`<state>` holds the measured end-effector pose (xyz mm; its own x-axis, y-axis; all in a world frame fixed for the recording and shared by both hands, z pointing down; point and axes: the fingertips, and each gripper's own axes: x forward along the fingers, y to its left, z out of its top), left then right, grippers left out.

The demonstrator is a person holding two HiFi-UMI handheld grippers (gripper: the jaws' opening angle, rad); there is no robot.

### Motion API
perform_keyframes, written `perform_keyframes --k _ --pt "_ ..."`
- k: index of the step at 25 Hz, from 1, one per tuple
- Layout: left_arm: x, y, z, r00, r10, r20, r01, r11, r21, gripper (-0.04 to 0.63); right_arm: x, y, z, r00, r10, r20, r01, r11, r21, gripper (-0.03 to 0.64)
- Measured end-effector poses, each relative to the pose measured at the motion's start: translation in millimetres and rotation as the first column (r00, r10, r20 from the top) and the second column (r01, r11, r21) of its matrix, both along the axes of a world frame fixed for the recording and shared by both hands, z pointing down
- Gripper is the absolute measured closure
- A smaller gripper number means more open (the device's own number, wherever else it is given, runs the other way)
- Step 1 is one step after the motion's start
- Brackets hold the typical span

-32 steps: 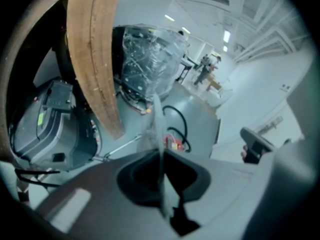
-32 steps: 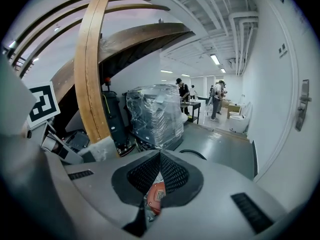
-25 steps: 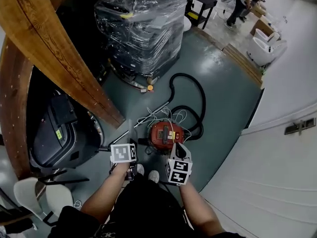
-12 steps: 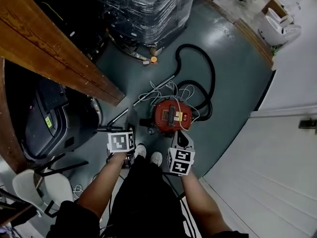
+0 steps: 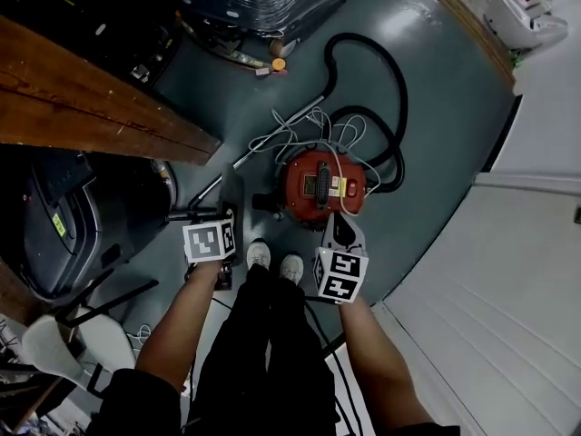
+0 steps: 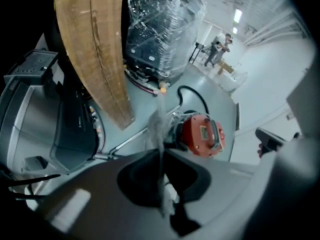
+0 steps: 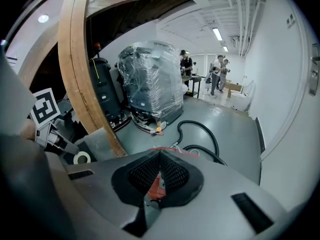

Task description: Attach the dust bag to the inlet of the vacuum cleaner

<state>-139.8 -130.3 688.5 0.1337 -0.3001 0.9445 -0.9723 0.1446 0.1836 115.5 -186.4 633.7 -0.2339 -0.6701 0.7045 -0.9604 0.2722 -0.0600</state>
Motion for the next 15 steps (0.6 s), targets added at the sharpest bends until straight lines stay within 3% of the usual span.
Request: perform_keyframes --k 9,15 --pt "1.4 -13.6 74.2 0.999 0.047 0.001 -0.047 0.999 0.001 0.577 -5.1 -11.8 71.9 1.0 -0.01 -0.021 0.009 0.999 -0.039 0.622" --pt "11.3 -19.3 107.7 0.998 0.062 -0.018 -0.062 0.998 0.008 0.577 0.5 -26.0 111.3 1.0 0.006 -0.024 -0.008 0.997 -0.079 0.514"
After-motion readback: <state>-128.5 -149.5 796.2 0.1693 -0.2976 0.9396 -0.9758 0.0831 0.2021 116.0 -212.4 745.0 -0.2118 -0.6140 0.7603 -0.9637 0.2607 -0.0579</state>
